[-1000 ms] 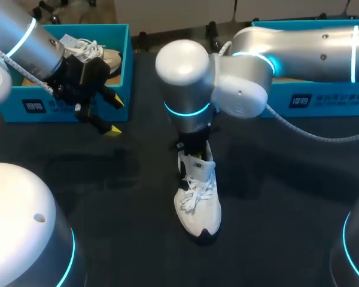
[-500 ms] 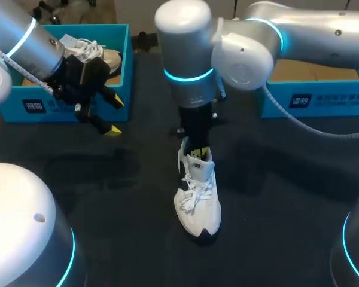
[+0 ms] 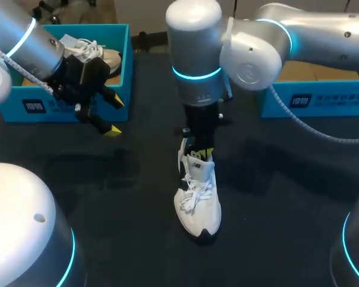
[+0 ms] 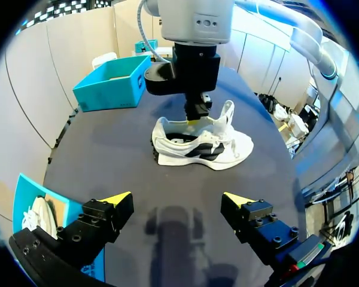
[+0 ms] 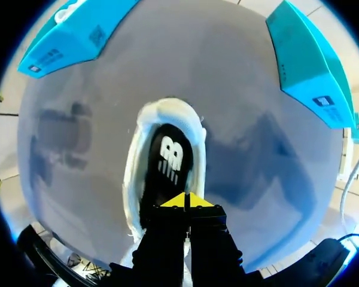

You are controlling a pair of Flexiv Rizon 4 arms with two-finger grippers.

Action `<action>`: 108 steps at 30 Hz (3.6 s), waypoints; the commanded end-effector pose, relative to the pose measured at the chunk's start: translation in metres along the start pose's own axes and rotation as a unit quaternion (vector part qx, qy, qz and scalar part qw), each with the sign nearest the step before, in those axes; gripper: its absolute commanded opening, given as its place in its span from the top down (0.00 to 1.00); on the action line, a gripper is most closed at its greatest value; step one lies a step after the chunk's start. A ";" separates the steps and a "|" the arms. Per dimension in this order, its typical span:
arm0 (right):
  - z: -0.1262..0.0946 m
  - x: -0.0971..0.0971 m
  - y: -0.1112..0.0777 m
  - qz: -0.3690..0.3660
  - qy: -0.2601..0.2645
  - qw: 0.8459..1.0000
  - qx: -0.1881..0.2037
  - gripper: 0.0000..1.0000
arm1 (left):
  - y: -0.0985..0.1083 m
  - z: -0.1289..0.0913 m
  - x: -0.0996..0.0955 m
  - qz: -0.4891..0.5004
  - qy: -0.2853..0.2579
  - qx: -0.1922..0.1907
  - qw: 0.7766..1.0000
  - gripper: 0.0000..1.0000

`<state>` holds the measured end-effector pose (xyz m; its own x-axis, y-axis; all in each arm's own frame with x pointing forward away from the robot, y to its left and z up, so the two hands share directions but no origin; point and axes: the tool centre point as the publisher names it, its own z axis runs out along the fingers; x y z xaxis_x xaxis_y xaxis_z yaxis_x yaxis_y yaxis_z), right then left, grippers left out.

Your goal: Take the shoe out of the shoebox, open the shoe tongue, remove and reinsert the insole, then place the shoe into the shoebox

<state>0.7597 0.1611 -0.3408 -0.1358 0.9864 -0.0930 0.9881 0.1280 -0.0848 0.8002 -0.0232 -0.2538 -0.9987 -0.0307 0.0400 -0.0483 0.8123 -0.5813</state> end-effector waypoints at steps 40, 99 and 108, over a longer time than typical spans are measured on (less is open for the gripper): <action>0.003 0.021 -0.016 0.056 0.002 0.996 0.070 0.00 | 0.000 0.000 0.001 0.000 -0.001 -0.001 1.000 0.00; -0.053 0.014 -0.112 0.095 -0.002 0.988 0.122 0.00 | 0.000 0.000 0.001 0.000 -0.001 -0.001 1.000 0.00; -0.066 0.024 -0.135 0.111 -0.004 0.984 0.136 0.00 | 0.000 0.000 0.001 0.000 -0.001 -0.001 1.000 0.00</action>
<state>0.6303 0.1736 -0.2680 0.0788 0.9862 -0.1458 0.9358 -0.1236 -0.3302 0.8001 -0.0232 -0.2538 -0.9987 -0.0307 0.0400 -0.0483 0.8123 -0.5813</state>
